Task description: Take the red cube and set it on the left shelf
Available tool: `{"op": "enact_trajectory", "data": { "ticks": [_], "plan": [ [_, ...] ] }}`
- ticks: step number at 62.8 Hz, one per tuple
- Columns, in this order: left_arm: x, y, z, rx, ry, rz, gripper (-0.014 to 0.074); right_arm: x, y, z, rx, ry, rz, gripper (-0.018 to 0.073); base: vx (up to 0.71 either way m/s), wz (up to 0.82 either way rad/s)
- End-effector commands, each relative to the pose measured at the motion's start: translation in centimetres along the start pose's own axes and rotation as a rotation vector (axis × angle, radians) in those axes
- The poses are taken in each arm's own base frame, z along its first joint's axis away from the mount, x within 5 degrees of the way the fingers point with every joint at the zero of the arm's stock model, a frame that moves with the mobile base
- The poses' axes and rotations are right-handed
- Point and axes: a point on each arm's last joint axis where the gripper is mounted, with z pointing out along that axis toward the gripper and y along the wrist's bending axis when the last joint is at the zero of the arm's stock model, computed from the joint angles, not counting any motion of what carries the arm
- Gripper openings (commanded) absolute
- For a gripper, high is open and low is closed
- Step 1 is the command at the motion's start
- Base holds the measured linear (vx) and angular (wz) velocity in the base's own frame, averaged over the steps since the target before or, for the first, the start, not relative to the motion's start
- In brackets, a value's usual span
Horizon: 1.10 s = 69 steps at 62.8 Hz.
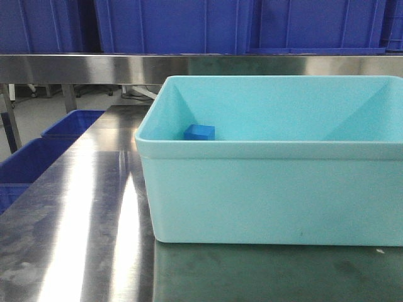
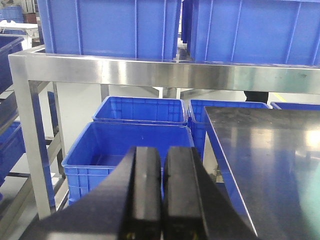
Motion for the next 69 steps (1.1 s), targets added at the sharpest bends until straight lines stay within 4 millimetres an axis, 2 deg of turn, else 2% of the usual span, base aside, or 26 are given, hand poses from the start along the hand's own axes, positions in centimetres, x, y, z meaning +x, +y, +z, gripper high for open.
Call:
{"op": "enact_trajectory", "data": {
  "ticks": [1, 7, 16, 28, 40, 53, 62, 69],
  "plan": [
    [-0.1, 0.1, 0.0, -0.005, -0.079, -0.012, 0.0102, -4.8, 0.3, 0.0, 0.003, -0.042, -0.007, 0.0057, 0.0, 0.0],
    [-0.1, 0.1, 0.0, -0.005, -0.079, -0.012, 0.0102, -8.4, 0.6, 0.7, 0.006, 0.052, -0.007, 0.0057, 0.0, 0.0],
    [-0.1, 0.1, 0.0, -0.005, -0.079, -0.012, 0.0102, -11.9, 0.9, 3.2, -0.003, 0.228, -0.005, 0.0057, 0.0, 0.0],
    [-0.1, 0.1, 0.0, -0.005, -0.079, -0.012, 0.0102, -13.9, 2.3, 8.1, -0.123, 0.437, -0.008, 0.006, 0.0, 0.0],
    [-0.1, 0.1, 0.0, -0.005, -0.079, -0.012, 0.0102, -14.2, 4.6, 12.7, -0.228, 0.637, -0.03, 0.0076, 0.0, 0.0],
    [-0.1, 0.1, 0.0, -0.005, -0.079, -0.012, 0.0102, -13.9, 8.2, 17.1, -0.352, 0.73, -0.031, 0.0337, 0.0, 0.0],
    [-0.1, 0.1, 0.0, -0.005, -0.079, -0.012, 0.0102, -12.1, 11.0, 19.3, -0.429, 0.814, -0.033, 0.0467, 0.0, 0.0],
    [-0.1, 0.1, 0.0, -0.005, -0.079, -0.012, 0.0102, -9.5, 13.1, 20.6, -0.466, 0.937, -0.026, 0.0527, 0.0, 0.0]
  ]
}}
